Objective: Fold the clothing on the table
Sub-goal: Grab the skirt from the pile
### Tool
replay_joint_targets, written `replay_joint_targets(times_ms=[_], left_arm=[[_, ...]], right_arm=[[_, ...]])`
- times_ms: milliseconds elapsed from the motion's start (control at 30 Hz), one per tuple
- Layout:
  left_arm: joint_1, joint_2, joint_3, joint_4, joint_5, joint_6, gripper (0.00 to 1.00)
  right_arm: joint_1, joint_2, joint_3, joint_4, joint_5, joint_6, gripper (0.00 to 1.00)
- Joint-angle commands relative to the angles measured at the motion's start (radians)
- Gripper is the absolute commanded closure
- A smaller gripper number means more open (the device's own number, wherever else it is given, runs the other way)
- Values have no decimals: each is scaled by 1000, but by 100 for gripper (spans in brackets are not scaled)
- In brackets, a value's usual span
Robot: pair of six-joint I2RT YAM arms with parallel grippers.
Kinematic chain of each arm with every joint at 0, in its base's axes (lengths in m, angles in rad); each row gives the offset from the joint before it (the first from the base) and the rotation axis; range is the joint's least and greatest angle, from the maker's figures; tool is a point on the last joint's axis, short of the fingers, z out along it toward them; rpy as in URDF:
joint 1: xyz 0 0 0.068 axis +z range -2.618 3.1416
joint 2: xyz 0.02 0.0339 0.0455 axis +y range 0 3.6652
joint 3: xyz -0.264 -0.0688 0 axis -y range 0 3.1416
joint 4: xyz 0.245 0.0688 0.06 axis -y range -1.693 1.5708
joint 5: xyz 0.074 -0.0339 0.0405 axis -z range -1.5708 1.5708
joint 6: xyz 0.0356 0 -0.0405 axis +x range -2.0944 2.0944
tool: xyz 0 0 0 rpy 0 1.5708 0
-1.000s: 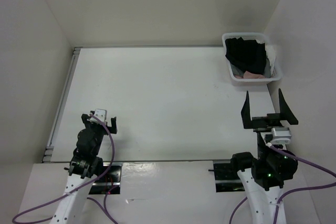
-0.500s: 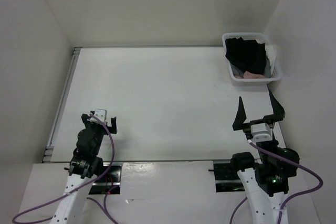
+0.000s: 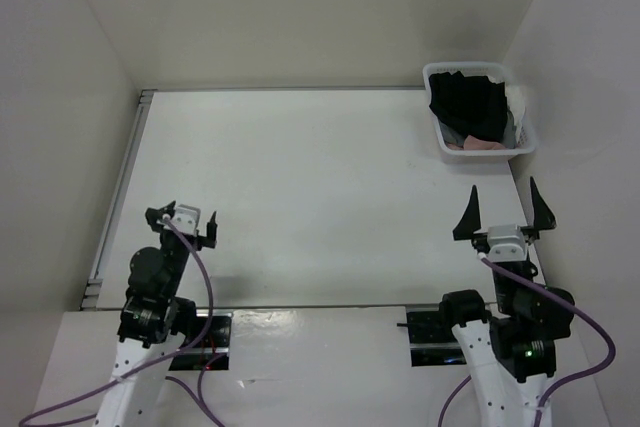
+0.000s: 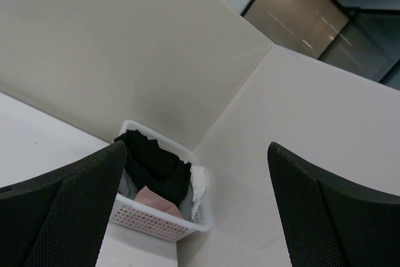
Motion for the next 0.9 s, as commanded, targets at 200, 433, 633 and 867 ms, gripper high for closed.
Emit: replay_joint_targets(times_ms=[200, 433, 633, 867], left_arm=[[-3, -99, 320, 68, -8, 206, 0], [7, 91, 549, 53, -212, 304, 0], [7, 425, 857, -86, -511, 226, 0], [16, 822, 1204, -587, -581, -40, 0]], right_arm=[[-5, 193, 237, -52, 131, 157, 2], [-5, 460, 507, -192, 163, 189, 2], [-23, 650, 641, -310, 185, 344, 2], [-186, 825, 728, -518, -76, 516, 2]])
